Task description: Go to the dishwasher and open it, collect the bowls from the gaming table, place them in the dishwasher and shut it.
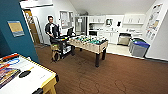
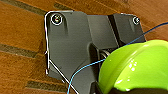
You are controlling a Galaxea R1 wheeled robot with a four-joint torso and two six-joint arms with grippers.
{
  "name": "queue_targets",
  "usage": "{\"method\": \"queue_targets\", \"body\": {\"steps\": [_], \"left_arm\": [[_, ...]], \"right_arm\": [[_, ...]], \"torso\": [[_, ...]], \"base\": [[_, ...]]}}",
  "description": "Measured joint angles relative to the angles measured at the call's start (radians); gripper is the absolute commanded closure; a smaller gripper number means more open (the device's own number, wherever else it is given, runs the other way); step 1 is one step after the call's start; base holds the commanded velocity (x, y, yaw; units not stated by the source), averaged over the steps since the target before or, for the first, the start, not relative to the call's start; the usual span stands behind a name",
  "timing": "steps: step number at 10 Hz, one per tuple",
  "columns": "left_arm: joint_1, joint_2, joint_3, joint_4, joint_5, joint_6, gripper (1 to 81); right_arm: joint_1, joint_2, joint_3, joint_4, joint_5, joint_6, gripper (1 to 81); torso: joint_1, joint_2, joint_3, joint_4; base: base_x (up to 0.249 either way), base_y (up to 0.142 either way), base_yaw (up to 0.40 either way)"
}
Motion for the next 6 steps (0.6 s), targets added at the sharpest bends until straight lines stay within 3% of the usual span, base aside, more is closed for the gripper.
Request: {"method": "queue_targets", "body": {"steps": [6], "left_arm": [[0.0, 0.0, -0.001, 0.0, -0.001, 0.0, 81.1]], "right_arm": [[0.0, 0.003, 0.0, 0.0, 0.0, -0.001, 81.1]], "torso": [[0.0, 0.0, 0.0, 0.0]], "base": [[0.0, 0.0, -0.39]]}}
